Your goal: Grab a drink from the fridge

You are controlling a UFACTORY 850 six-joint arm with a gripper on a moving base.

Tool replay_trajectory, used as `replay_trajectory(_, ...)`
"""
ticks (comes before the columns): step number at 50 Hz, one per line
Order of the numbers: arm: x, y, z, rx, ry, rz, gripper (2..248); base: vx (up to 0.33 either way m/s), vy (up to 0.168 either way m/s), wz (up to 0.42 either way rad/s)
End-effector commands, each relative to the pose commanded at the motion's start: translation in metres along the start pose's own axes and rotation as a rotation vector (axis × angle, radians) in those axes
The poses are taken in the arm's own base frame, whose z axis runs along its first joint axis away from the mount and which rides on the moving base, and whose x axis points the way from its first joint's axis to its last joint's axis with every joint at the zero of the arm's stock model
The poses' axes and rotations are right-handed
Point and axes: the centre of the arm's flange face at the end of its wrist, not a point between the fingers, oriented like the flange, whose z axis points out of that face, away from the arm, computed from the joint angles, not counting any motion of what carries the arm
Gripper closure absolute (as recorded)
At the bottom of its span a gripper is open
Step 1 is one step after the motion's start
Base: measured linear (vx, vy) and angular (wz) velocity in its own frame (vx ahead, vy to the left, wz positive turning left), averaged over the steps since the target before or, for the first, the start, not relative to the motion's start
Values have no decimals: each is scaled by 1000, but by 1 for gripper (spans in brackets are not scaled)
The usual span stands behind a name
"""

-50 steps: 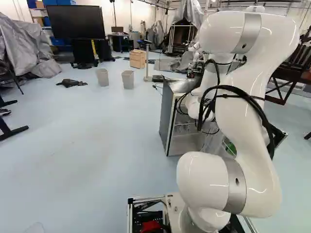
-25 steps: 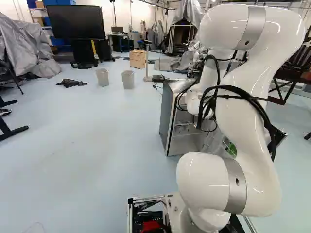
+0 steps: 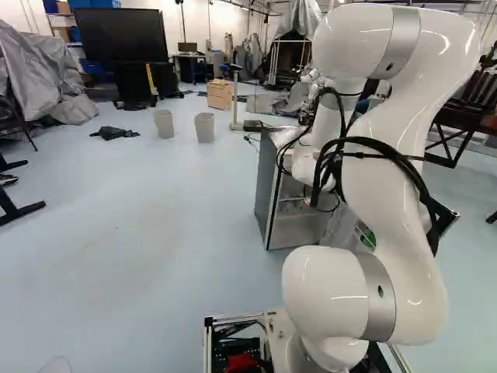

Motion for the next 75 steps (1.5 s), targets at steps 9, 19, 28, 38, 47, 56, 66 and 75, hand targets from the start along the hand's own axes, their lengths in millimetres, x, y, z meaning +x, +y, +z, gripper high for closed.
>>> replay_trajectory(9, 2, -4, 3, -10, 18, 14, 3, 0, 0, 0)
replay_trajectory(19, 3, -12, 9, -15, 27, 28, 3, 0, 0, 0)
replay_trajectory(28, 4, -20, 15, -14, 32, 39, 3, 0, 0, 0)
replay_trajectory(38, 8, -30, 26, -19, 39, 58, 3, 0, 0, 0)
replay_trajectory(47, 13, -35, 38, -30, 47, 77, 3, 0, 0, 0)
replay_trajectory(56, 18, -39, 50, -41, 56, 96, 3, 0, 0, 0)
replay_trajectory(66, 24, -44, 63, -52, 65, 115, 3, 0, 0, 0)
replay_trajectory(75, 28, -45, 72, -62, 71, 129, 3, 0, 0, 0)
